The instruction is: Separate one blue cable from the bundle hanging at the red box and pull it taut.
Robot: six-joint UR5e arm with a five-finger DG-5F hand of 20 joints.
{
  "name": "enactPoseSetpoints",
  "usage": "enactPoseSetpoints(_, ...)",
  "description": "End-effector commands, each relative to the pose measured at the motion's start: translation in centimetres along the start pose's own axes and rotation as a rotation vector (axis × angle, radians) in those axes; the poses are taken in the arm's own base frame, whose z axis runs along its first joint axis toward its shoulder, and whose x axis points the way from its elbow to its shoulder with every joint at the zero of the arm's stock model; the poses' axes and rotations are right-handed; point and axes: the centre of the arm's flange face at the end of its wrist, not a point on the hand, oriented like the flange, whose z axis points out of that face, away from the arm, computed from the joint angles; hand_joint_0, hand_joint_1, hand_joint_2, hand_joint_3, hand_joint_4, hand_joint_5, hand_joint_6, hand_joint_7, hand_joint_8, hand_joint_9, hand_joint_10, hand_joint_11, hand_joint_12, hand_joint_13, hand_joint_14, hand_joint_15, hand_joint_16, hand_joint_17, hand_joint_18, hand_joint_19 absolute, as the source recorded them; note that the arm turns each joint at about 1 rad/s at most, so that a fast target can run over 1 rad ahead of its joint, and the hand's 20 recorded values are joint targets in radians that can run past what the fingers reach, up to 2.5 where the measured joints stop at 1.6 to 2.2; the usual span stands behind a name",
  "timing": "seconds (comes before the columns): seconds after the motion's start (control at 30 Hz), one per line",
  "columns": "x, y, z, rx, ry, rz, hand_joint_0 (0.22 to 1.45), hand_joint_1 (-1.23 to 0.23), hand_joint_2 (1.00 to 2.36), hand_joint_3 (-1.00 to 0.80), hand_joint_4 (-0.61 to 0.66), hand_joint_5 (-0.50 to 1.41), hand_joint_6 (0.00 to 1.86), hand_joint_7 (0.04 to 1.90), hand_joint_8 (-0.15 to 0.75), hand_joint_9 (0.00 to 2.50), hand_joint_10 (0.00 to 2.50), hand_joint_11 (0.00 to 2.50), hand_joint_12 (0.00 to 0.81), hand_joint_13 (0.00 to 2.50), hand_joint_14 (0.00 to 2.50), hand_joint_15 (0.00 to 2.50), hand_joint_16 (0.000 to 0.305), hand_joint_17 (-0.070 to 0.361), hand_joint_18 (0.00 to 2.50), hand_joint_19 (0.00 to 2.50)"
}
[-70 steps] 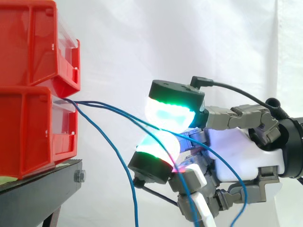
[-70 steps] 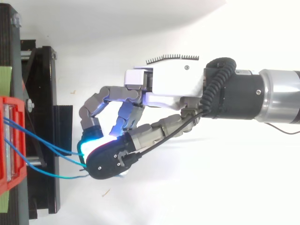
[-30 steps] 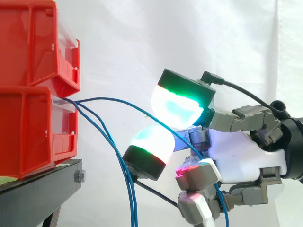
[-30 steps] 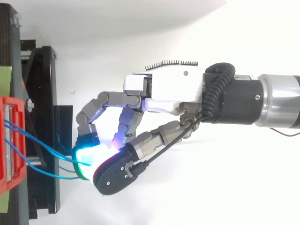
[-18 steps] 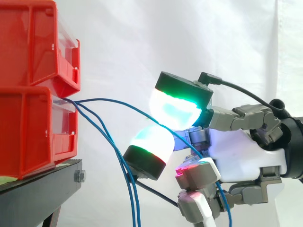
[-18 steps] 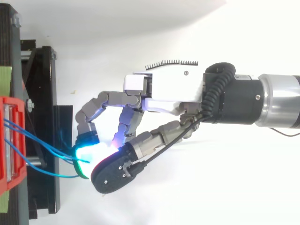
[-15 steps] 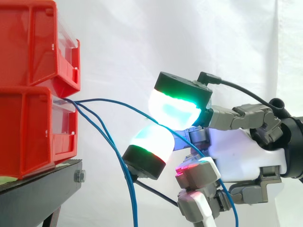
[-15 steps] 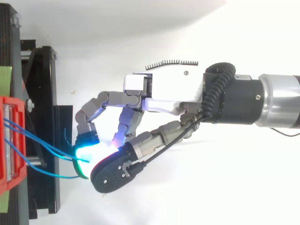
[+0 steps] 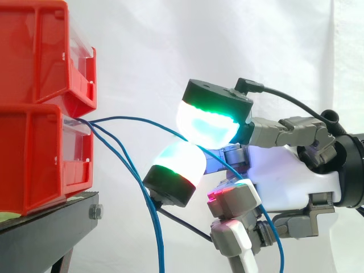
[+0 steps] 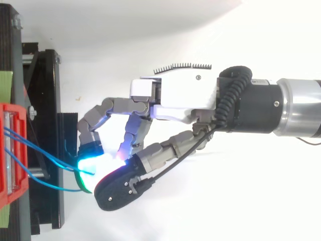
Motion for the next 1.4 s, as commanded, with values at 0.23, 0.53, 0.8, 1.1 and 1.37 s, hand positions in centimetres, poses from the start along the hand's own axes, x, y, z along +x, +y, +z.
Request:
enactPoseSetpoints(0.23,-0.37,-0.08,-0.01,0.002,-0.004,-0.002,0.53,-0.65,1.00,-0.50,0.09,-0.16,0.81,1.07,0.325,1.27,0.02,0.96,0.375,1.18,0.02,0.62,0.046,0.103,1.03,0.59)
enactPoseSetpoints(0.53,-0.26,-0.08,0.00,0.002,-0.002,-0.002,0.60,-0.71,1.02,-0.23,0.03,-0.17,0.87,1.10,0.333,1.26,0.02,1.00,0.378,1.20,0.02,0.62,0.045,0.101,1.06,0.58)
enactPoseSetpoints(0.8,-0.29,0.04,-0.02,0.000,-0.005,-0.002,0.61,-0.74,1.02,-0.12,-0.03,-0.17,0.90,1.10,0.349,1.27,0.02,1.00,0.394,1.21,0.02,0.61,0.048,0.109,1.10,0.54)
enactPoseSetpoints(1.1,-0.40,0.04,-0.03,0.000,-0.007,0.000,0.55,-0.64,1.00,-0.50,0.07,-0.18,0.83,1.03,0.318,1.23,0.02,0.99,0.370,1.17,0.02,0.62,0.044,0.100,1.04,0.60)
enactPoseSetpoints(1.37,-0.30,0.05,-0.01,-0.002,-0.007,-0.002,0.63,-0.55,1.01,-0.34,0.09,-0.16,0.73,1.04,0.313,1.20,0.03,0.94,0.365,1.16,0.02,0.62,0.043,0.097,1.01,0.63)
